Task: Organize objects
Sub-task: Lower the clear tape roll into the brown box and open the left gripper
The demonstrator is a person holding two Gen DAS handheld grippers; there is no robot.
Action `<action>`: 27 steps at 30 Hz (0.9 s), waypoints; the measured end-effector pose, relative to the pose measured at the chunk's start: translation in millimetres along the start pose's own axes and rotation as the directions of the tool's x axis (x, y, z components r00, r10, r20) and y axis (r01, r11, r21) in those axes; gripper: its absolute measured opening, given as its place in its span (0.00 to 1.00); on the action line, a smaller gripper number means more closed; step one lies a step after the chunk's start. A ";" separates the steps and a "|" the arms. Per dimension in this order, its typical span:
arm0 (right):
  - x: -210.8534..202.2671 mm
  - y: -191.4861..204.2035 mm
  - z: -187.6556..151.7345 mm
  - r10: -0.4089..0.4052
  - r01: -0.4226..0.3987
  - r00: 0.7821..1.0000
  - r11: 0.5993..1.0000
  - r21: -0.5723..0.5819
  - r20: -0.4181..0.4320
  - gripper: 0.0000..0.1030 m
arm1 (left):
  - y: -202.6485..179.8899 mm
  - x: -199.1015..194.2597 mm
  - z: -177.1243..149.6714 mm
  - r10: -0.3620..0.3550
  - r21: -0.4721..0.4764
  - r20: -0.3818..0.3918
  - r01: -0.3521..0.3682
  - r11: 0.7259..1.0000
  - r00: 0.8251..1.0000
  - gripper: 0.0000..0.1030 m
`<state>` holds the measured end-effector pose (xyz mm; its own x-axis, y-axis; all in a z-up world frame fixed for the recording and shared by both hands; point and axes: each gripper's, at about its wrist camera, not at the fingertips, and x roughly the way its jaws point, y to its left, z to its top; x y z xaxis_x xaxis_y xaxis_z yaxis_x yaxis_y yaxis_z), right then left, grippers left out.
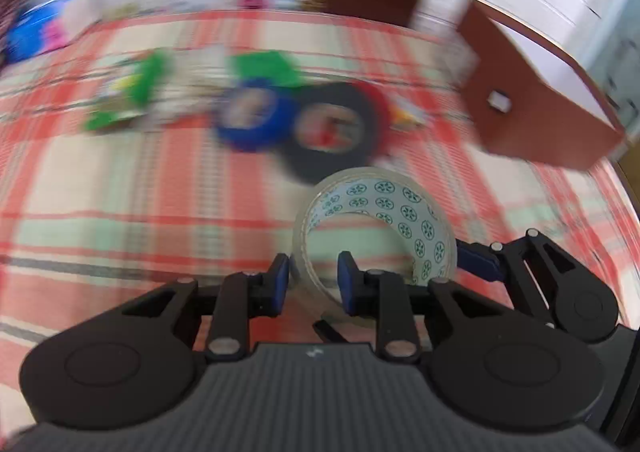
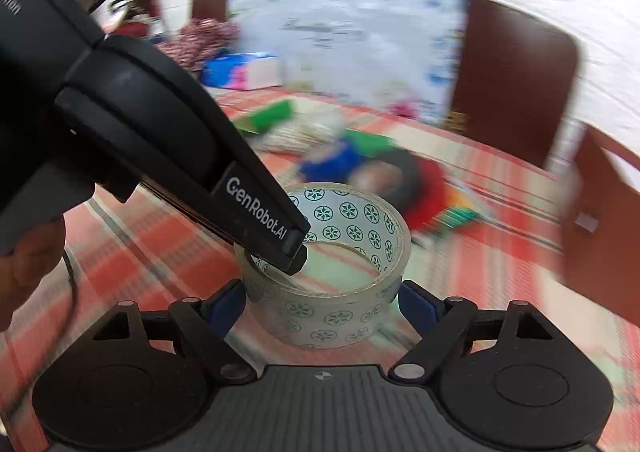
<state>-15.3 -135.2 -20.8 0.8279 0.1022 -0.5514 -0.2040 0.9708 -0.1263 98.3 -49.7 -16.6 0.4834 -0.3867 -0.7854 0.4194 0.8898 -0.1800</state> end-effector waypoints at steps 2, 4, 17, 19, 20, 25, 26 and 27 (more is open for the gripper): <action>-23.6 -18.8 -13.7 -0.064 0.064 0.998 0.998 0.028 0.021 0.81 | -32.1 2.1 4.5 -0.034 0.060 0.006 0.033 0.998 0.999 0.27; -47.0 -36.7 -19.6 -0.138 0.134 0.988 0.989 0.059 0.065 0.81 | -64.6 -0.9 16.1 -0.068 0.122 0.037 0.063 0.991 0.997 0.27; -126.2 -233.6 3.1 -0.491 0.459 0.832 0.871 0.176 0.258 0.81 | -269.8 35.2 168.7 -0.249 0.370 0.195 0.164 0.914 0.949 0.28; -125.3 -263.9 -4.3 -0.490 0.457 0.845 0.869 0.188 0.212 0.81 | -292.2 61.1 181.1 -0.252 0.373 0.162 0.178 0.911 0.954 0.28; -124.7 -276.9 -8.9 -0.489 0.456 0.851 0.869 0.193 0.189 0.81 | -300.6 73.2 185.4 -0.256 0.372 0.145 0.187 0.909 0.956 0.28; -124.3 -319.1 -34.8 -0.458 0.431 0.882 0.878 0.211 0.106 0.84 | -324.2 129.8 200.0 -0.234 0.339 0.055 0.202 0.919 0.971 0.28; -126.1 -321.8 -40.1 -0.458 0.431 0.883 0.877 0.214 0.103 0.87 | -326.2 136.0 199.9 -0.220 0.338 0.057 0.188 0.922 0.974 0.28; -128.7 -322.8 -44.7 -0.463 0.433 0.880 0.874 0.218 0.106 0.88 | -328.3 140.7 199.1 -0.201 0.346 0.062 0.168 0.923 0.978 0.28</action>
<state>-79.3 -471.4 54.1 0.8784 -0.3361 -0.3399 0.2944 0.9406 -0.1692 181.6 -444.5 50.0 0.4360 -0.5717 -0.6950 0.7340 0.6727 -0.0929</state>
